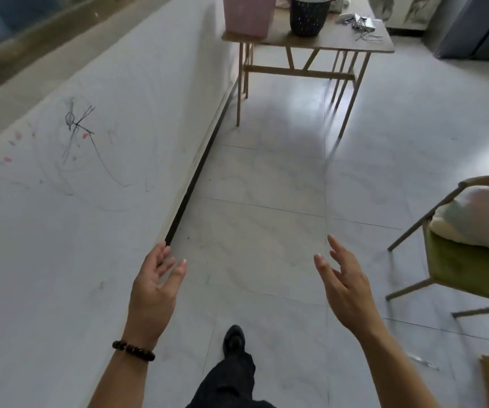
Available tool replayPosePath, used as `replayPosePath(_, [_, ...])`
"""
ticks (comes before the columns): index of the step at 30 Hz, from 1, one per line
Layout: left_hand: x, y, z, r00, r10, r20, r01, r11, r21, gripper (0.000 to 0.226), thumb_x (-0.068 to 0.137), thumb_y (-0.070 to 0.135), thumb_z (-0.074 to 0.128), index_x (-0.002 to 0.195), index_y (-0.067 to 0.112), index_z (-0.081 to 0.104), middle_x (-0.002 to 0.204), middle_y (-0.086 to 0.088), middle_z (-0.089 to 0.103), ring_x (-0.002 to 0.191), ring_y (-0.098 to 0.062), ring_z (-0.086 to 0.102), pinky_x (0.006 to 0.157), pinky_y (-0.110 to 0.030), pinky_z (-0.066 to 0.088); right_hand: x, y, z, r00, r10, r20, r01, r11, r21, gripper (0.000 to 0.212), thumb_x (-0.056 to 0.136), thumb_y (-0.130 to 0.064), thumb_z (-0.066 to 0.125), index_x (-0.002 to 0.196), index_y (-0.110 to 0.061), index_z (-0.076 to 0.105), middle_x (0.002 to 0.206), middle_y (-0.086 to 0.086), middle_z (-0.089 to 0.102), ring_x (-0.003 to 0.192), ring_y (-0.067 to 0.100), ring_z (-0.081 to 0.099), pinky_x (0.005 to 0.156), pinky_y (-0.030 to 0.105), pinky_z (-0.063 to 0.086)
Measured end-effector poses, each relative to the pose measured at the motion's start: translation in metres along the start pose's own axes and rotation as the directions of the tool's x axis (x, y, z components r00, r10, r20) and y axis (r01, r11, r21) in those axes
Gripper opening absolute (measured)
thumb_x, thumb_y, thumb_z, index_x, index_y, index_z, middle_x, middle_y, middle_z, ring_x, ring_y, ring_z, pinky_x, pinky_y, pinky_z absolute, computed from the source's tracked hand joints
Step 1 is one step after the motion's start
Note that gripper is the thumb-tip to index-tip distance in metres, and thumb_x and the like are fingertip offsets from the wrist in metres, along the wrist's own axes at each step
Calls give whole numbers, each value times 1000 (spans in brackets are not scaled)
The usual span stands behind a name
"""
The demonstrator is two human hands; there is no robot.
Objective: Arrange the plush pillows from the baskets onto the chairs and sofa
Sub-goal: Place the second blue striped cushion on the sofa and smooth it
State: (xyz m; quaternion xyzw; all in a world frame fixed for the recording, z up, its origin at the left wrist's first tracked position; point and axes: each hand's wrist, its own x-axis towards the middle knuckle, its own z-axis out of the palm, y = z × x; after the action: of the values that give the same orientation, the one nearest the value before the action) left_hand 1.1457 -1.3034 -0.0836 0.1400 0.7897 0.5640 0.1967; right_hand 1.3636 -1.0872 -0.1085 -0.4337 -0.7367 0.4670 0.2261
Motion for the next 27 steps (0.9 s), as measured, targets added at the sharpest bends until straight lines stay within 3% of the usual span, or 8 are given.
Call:
replayPosePath(2, [66,35,26,999,23,45,-24,1000,9,57,97,17,64,150,18,43,146,2,54,127,-15,56,108,-33,44,63,-18,-8,999,10,-45,-11,1000,-8,61,99,-42,54,156,-26,38,154,-3,43,127,6,47,110,35,45])
replayPosePath(6, [190,101,89,987,84,134,-89,996,29,57,97,18,64,150,17,44,145,1,55,127,-14,57,110,-38,46,173,-38,-30,988,23,-152,-21,1000,14,60,99,-40,55,155,-29,37,145,-14,41,133,5,44,107,32,44])
replayPosePath(12, [374,150,223,958,140,249,-162,984,69,58,97,18,65,150,19,43,142,4,55,126,-12,57,107,-33,46,360,-6,-35,956,115,-268,-91,991,102,61,99,-35,59,155,-27,37,151,-12,43,134,6,47,103,32,46])
replayPosePath(18, [546,207,334,966,79,245,-107,989,103,60,95,17,66,151,17,42,148,0,51,128,-16,56,112,-43,45,593,-12,-43,976,110,-188,-94,991,92,63,98,-30,63,155,-24,37,154,-3,45,132,7,47,110,38,46])
replayPosePath(27, [788,289,428,986,110,128,-116,992,42,61,96,18,64,153,18,40,150,4,49,132,-14,54,108,-34,45,914,-86,-27,999,-9,-35,9,1000,5,66,99,-29,64,157,-23,33,159,-1,41,133,5,43,107,30,45])
